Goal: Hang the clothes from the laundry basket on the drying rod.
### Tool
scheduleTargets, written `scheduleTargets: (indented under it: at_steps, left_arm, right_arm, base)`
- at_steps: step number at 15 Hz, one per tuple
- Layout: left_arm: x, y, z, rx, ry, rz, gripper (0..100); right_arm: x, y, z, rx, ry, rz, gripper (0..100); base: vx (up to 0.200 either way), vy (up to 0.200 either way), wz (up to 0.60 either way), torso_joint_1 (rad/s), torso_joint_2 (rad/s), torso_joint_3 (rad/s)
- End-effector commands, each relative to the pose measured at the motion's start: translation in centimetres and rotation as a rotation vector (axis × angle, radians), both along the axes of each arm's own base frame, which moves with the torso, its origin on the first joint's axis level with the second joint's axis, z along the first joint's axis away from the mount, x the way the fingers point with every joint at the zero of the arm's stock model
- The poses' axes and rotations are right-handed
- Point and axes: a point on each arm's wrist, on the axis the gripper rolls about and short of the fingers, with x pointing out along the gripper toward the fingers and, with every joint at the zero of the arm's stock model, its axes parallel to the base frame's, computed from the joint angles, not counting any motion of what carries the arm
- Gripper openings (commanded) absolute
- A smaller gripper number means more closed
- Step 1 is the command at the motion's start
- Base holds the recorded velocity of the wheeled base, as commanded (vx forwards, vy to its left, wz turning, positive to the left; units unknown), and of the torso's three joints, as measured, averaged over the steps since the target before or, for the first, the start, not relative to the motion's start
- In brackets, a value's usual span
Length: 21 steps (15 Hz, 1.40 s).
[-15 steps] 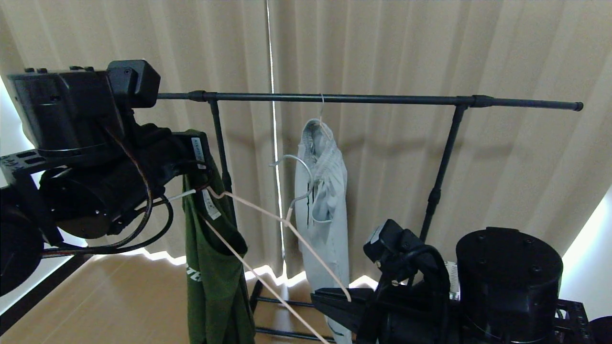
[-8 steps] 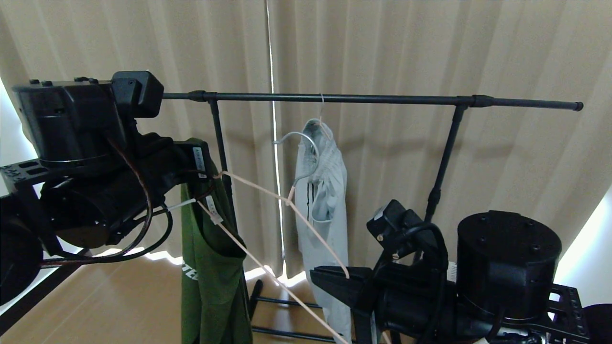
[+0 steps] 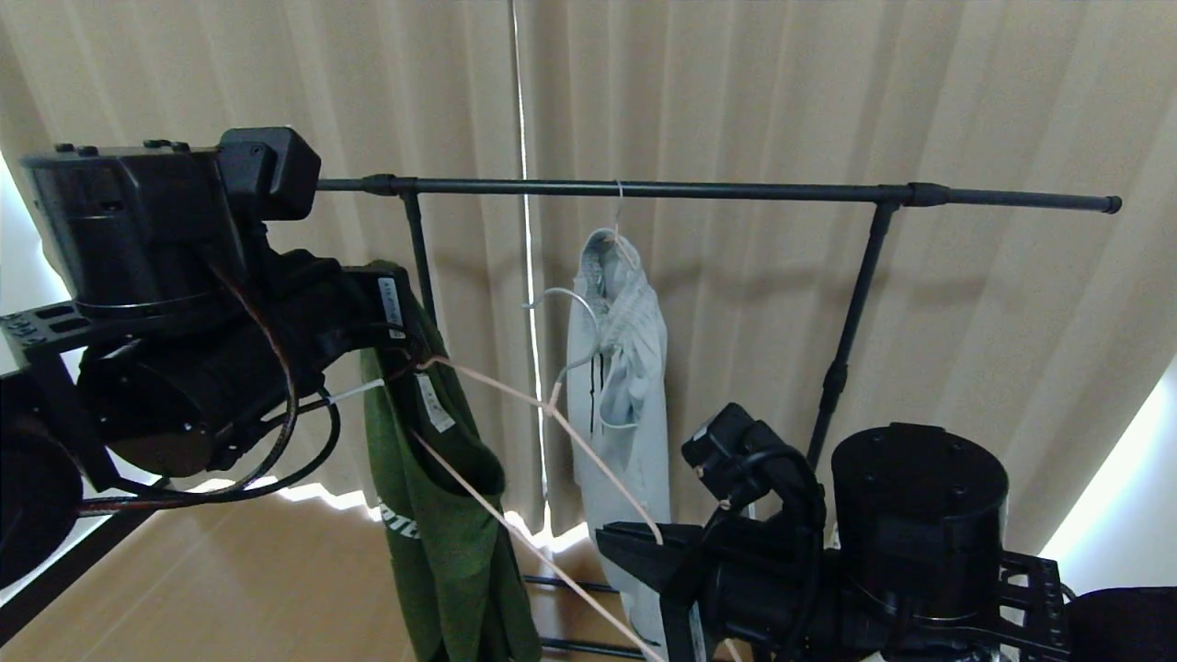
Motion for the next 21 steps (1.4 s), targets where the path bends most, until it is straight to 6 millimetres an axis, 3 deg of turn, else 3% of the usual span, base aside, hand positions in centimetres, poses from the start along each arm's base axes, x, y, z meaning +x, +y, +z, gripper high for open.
scheduleTargets:
  at_steps: [1,7,13,18,21]
  left_arm:
    - [0.7,1.4,0.0,0.019,0.0,0.059,0]
    - [0.7,1.5,-0.8,0.051,0.041,0.069,0]
    - [0.0,0.0,-1.0,0.055,0.045,0.008,0]
    - [-0.2,0.3,-0.7,0.06,0.053,0.015,0]
    - [-0.2,0.9,0.0,0.079,0.037,0.049,0]
  right_arm:
    - [-0.2,-0.7,0.2,-0.004,-0.007,-0.029,0]
    - [2.0,-3.3,1.2,0.018,-0.033,-0.191,0]
    - [3.8,-1.9,1.1,0.035,-0.031,-0.219,0]
    - [5.7,-1.6,0.8,0.031,-0.033,-0.266,0]
    - [6.1,-2.5,0.8,0.025,-0.03,-0.297,0]
  base:
    - [0.0,0.0,0.0,0.0,0.0,0.0]
    - [0.0,0.0,0.0,0.0,0.0,0.0]
    - [0.0,0.0,0.0,0.0,0.0,0.0]
    - [0.0,0.0,0.0,0.0,0.0,0.0]
    - [0.0,0.0,0.0,0.0,0.0,0.0]
